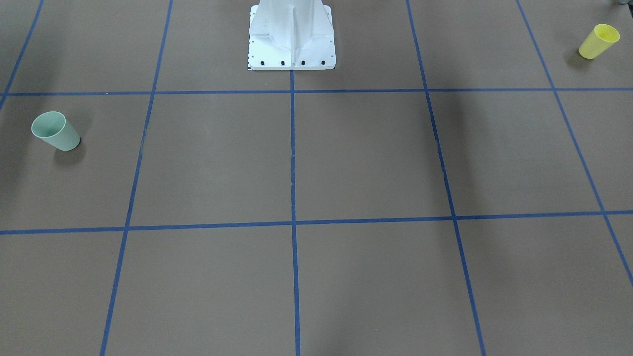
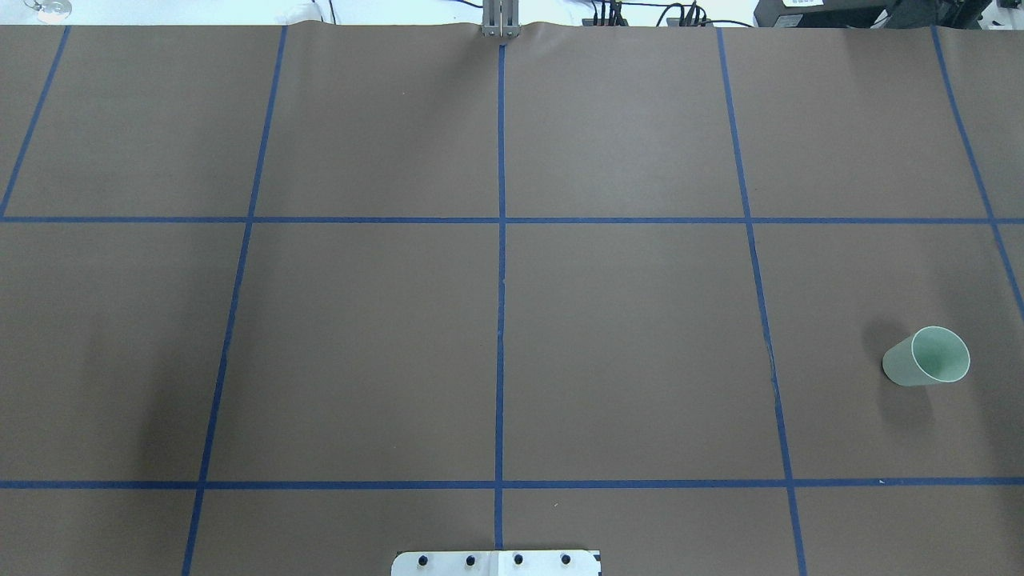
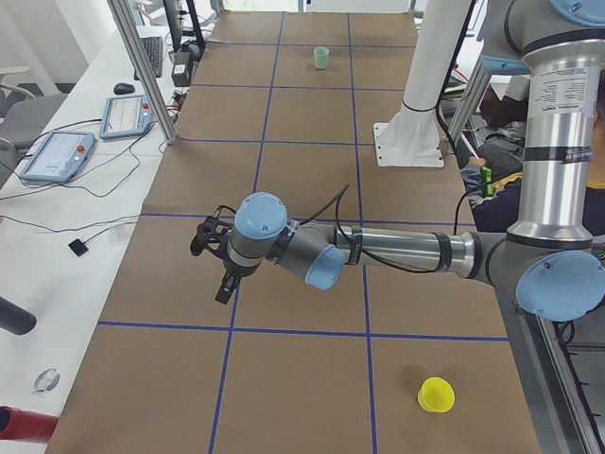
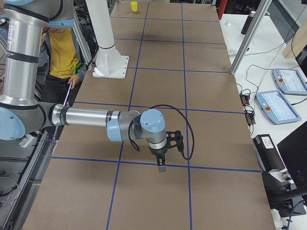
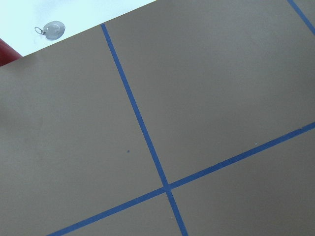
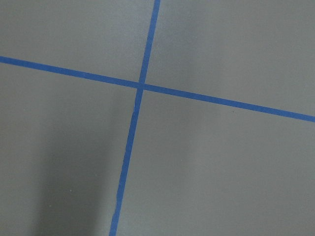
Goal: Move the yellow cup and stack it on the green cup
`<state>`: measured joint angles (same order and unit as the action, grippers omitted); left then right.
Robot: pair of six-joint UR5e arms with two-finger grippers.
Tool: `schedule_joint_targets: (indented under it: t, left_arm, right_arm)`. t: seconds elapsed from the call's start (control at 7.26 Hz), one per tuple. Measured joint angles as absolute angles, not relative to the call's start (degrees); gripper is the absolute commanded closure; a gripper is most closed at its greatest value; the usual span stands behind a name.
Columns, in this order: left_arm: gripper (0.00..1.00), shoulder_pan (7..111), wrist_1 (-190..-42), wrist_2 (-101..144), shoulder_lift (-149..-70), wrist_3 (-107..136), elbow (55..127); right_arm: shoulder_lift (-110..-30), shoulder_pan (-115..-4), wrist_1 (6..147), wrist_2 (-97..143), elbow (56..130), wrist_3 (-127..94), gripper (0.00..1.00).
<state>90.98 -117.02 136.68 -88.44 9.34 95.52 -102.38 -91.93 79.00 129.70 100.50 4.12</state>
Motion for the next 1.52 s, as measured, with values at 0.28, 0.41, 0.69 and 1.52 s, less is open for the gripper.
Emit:
schedule_joint_targets:
  t: [0.28,0.41,0.69,1.52]
  left_arm:
    - [0.0,90.4,-117.6,130.5,-87.3,24.0,98.7]
    - [0.0,89.3,-117.6,125.4,-86.9,30.1,100.1]
    - [0.0,84.6,-117.2,112.2,-85.5,42.3,101.6]
    - [0.0,67.1,-92.7,80.0,-79.8,81.4,104.9]
  right_arm:
    - [-102.5,-91.9,78.9,131.2,98.8,4.2,0.0]
    - [-102.6,-91.9,78.9,131.9,98.2,4.3,0.0]
    - [-102.7,-91.9,78.8,132.2,97.3,4.5,0.0]
    - [-104.2,-91.9,78.8,133.5,96.0,4.4,0.0]
